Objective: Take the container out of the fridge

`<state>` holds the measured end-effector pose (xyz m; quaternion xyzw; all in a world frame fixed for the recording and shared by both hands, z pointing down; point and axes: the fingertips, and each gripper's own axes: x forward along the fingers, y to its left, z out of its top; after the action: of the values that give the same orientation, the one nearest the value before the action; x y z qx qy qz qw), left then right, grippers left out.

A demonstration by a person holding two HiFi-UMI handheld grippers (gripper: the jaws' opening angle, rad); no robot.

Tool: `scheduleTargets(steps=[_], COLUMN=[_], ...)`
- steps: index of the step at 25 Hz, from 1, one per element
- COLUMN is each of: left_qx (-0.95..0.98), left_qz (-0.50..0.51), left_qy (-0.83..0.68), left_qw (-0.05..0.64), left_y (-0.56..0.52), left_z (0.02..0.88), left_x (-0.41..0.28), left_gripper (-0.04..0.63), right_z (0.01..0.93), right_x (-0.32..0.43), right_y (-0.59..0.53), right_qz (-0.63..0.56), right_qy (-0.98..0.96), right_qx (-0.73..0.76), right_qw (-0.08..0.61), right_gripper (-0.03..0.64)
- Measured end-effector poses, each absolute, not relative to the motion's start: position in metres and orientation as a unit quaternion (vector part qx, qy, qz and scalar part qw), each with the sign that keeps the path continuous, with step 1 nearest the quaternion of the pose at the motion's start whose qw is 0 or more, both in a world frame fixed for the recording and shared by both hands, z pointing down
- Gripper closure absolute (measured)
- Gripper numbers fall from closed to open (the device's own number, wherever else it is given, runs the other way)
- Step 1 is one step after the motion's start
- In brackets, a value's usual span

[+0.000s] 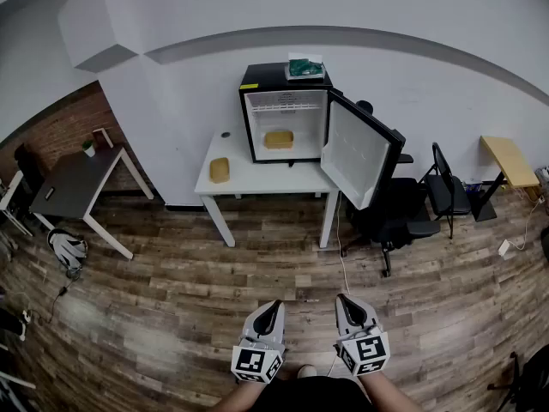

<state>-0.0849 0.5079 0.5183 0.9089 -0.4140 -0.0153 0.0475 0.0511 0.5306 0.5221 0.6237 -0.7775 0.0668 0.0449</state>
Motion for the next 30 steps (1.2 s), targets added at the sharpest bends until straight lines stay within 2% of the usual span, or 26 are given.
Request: scheduleTargets(steps=[16,26,30], left_qx=[0.915,0.922,0.926], left_qz=[0.009,0.013,0.018], left_qy=[-0.398,-0.38,-0.371], left_qw=[0.068,0.079,0.071], left_y=[0.476,0.382,0.335], left_z=[0.536,0.545,0.542], left_x=[-0.071,-0.054,-0.047], left_gripper=[0.578,0.578,0.579], right_z=[0.523,0.526,0.538], right_x=[0.051,0.067,0.075], right_y=[0.507,0.417,0.364], right_qz=[0.049,0.046,0.063], right_qy=[-0.794,-0.785,-0.775], right_qx=[0.606,0.617,0.625], right_qw=[0.029,0.036,0.062], right_gripper=[0.618,0.619,0.618])
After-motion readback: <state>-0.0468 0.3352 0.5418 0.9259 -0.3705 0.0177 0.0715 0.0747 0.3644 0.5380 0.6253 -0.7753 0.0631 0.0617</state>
